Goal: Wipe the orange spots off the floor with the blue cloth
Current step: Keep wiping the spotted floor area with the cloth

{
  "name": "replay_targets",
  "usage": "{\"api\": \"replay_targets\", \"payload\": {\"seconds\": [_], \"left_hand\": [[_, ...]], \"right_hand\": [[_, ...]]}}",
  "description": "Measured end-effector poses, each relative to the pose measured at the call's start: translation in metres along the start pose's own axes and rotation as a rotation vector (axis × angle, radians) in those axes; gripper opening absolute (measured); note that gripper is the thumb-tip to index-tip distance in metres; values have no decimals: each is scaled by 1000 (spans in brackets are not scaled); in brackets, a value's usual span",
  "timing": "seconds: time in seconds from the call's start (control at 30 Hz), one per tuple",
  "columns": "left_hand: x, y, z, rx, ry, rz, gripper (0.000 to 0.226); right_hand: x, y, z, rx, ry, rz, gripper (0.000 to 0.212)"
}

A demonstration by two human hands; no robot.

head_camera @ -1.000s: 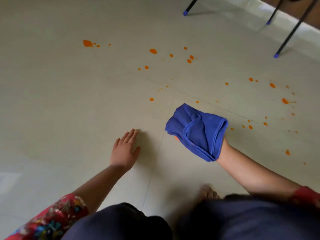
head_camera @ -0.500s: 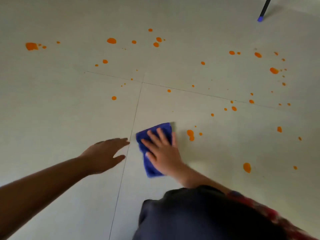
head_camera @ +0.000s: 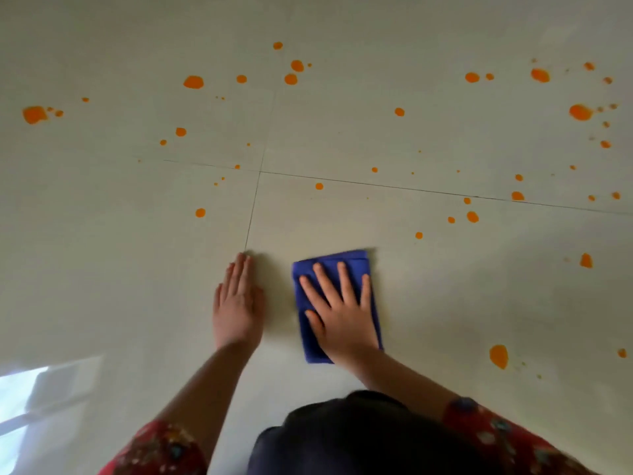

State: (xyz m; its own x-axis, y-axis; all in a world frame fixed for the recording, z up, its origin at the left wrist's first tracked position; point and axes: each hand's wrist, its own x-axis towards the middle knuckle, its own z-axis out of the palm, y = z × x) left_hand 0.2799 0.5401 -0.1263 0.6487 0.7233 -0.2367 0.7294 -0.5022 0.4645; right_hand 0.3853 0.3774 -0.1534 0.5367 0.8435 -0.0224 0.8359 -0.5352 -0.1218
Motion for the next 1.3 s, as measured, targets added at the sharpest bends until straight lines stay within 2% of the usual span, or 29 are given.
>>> {"api": "replay_targets", "payload": {"seconds": [0.07, 0.1, 0.17, 0.23, 0.33, 0.43, 0.5, 0.53, 0.57, 0.63, 0.67, 0.83, 0.9, 1.0, 1.03, 1.07, 1.17, 1.2, 1.23, 1.3], "left_hand": [[-5, 13, 12, -57, 30, -26, 68], [-6, 18, 15, -70, 40, -20, 67], [-6, 26, 21, -53, 30, 37, 64], [-3, 33, 24, -32, -6, 128, 63], [4, 40, 28, -8, -38, 228, 61], [11, 43, 38, -12, -35, 251, 59], [11, 47, 43, -40, -12, 231, 59], [12, 50, 45, -68, 5, 209, 59], [12, 53, 46, -89, 18, 196, 59], [11, 54, 49, -81, 19, 188, 57], [9, 53, 49, -69, 22, 190, 57], [3, 64, 52, -50, -43, 253, 56], [3, 74, 50, -84, -53, 252, 56], [4, 84, 51, -149, -29, 227, 56], [3, 87, 53, -171, -26, 217, 56], [2, 87, 55, -180, -30, 214, 56], [2, 82, 57, -131, -50, 269, 56], [5, 78, 57, -105, -54, 296, 56], [8, 77, 57, -82, -57, 321, 57], [11, 75, 57, -33, -71, 378, 57]], "right_hand": [[42, 5, -2, 18, 23, -107, 54], [66, 16, -4, -12, 27, -91, 53], [99, 52, -9, -45, 20, 121, 54], [88, 92, -10, -50, 62, 369, 56], [17, 91, -9, -77, 123, 469, 56], [-23, 47, -1, -63, 62, 287, 57], [-2, 56, -4, -57, 25, 72, 55], [17, 69, -6, -72, 11, 23, 53], [35, 83, -12, -81, 0, 51, 53], [48, 104, -18, -80, 7, 240, 55], [38, 103, -15, -68, 24, 246, 57], [-84, 76, -11, -90, -118, -117, 63], [-69, 97, -11, -131, -79, -61, 60], [-6, 106, -22, -91, -50, 342, 56], [5, 98, -21, -60, -29, 398, 56], [5, 89, -18, -61, -36, 364, 57], [-54, 84, -10, -116, -102, 55, 60], [-72, 97, -14, -107, -101, 3, 61], [-81, 114, -17, -121, -79, 14, 62], [-68, 146, -19, -135, -30, 219, 61]]}}
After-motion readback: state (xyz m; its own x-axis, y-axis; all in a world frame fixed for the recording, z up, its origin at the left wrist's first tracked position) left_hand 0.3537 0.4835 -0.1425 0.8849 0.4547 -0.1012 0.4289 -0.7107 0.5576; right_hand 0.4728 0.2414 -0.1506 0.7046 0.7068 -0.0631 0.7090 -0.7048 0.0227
